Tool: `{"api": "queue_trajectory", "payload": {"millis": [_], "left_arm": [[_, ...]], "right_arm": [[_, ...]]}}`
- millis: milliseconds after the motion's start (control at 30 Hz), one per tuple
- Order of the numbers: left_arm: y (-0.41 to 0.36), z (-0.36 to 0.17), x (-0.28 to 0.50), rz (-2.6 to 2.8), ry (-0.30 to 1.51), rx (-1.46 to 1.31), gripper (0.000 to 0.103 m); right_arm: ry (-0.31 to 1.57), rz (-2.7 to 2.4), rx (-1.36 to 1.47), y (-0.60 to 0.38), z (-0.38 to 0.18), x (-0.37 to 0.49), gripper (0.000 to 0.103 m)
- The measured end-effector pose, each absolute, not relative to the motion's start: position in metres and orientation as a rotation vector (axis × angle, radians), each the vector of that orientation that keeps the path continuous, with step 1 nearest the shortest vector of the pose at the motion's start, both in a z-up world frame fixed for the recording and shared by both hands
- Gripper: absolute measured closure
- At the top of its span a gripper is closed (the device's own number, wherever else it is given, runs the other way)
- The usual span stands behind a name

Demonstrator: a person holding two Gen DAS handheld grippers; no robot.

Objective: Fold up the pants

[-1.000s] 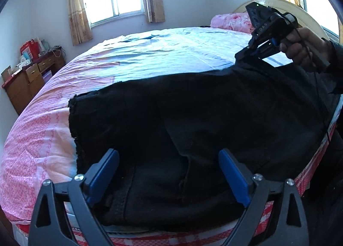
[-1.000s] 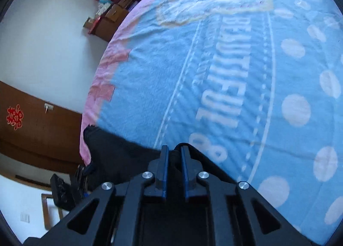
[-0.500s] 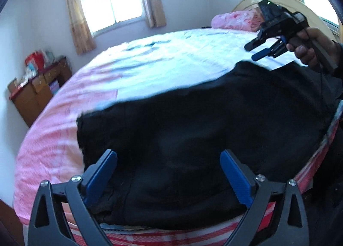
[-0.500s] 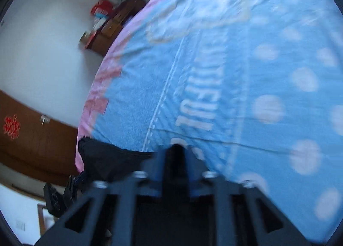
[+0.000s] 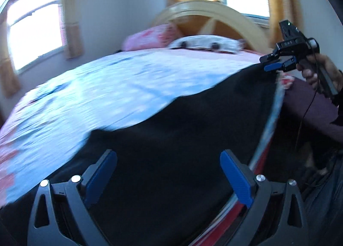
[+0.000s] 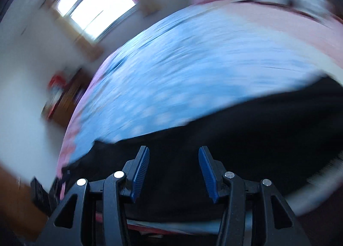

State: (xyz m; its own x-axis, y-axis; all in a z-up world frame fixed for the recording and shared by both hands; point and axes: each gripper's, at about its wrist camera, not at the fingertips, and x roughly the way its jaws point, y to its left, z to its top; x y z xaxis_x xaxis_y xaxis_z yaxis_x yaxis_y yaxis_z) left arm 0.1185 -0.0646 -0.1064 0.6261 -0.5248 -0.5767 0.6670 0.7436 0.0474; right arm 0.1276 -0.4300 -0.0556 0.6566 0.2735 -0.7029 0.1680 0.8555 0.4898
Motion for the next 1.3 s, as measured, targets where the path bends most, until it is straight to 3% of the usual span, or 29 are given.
{"api": "queue_trajectory", "payload": {"millis": [233, 467, 700, 867, 933, 1000, 1167, 1200, 1233, 1300], "left_arm": [[-0.188, -0.101, 0.128, -0.875, 0.561, 0.328, 0.006], [-0.273, -0.117, 0.121, -0.97, 0.612, 0.431, 0.028], [-0.297, -0.143, 0.119, -0.979, 0.682, 0.497, 0.048], [-0.298, -0.152, 0.114, -0.966, 0.68, 0.53, 0.052], [-0.298, -0.151, 0.115, -0.963, 0.691, 0.516, 0.059], [-0.294, -0.147, 0.118, -0.97, 0.711, 0.485, 0.083], [-0.29, -0.144, 0.123, -0.983, 0.738, 0.464, 0.092], [-0.288, -0.143, 0.123, -0.984, 0.74, 0.454, 0.094], [-0.287, -0.142, 0.124, -0.984, 0.742, 0.444, 0.094], [-0.284, -0.138, 0.124, -0.985, 0.734, 0.438, 0.096]], "right_arm": [[0.77, -0.136, 0.676, -0.519, -0.057, 0.077, 0.053], [0.732, -0.103, 0.744, -0.536, -0.068, 0.082, 0.053], [0.731, -0.084, 0.76, -0.537, -0.078, 0.087, 0.053], [0.714, -0.09, 0.791, -0.542, -0.086, 0.085, 0.053], [0.7, -0.084, 0.801, -0.546, -0.087, 0.086, 0.053], [0.673, -0.063, 0.826, -0.549, -0.085, 0.086, 0.053], [0.656, -0.054, 0.864, -0.558, -0.085, 0.095, 0.053], [0.658, -0.065, 0.867, -0.559, -0.086, 0.096, 0.059], [0.656, -0.06, 0.863, -0.558, -0.087, 0.097, 0.079], [0.645, -0.059, 0.833, -0.555, -0.083, 0.097, 0.084]]}}
